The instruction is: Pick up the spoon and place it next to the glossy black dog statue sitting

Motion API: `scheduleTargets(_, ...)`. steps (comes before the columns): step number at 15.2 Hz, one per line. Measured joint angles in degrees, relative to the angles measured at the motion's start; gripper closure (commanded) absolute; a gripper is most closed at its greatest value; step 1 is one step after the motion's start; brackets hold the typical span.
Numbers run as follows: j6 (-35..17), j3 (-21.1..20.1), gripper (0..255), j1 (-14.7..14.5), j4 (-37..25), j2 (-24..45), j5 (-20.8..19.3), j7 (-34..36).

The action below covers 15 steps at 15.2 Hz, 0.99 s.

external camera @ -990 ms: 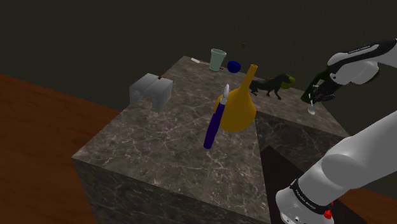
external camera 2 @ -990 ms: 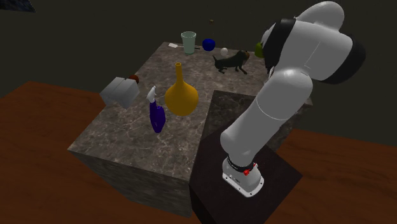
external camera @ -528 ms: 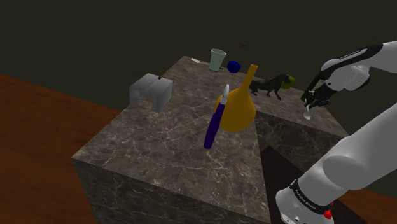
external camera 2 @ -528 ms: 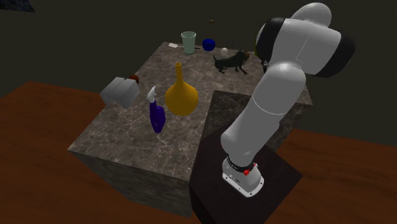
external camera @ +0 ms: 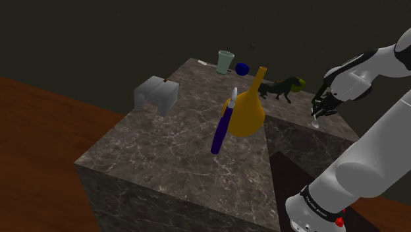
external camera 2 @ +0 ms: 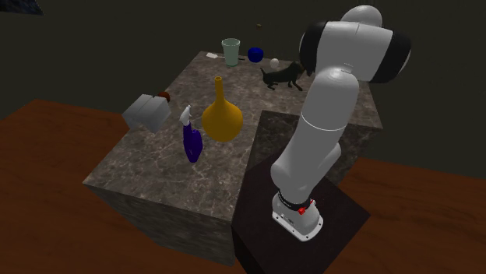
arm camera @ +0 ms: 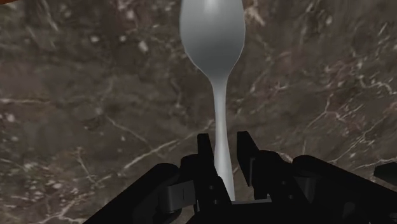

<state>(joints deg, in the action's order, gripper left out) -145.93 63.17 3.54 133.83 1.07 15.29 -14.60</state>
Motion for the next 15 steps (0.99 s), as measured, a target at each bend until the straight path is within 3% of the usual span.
scheduleTargets(2, -0.4, -0.2, 255, 0.1, 0.1, 1.1, 1.9, -1.4)
scheduleTargets(7, -0.5, -0.2, 255, 0.2, 0.1, 1.4, 2.4, -1.8)
scheduleTargets(8, -0.5, -0.2, 0, 0.2, 0.1, 1.4, 2.4, -1.8)
scheduleTargets(14, -0.5, -0.2, 0, 0.2, 0.1, 1.4, 2.4, -1.8)
scheduleTargets(15, 0.0, 0.1, 0, 0.0, -0.1, 0.3, 0.7, -0.4)
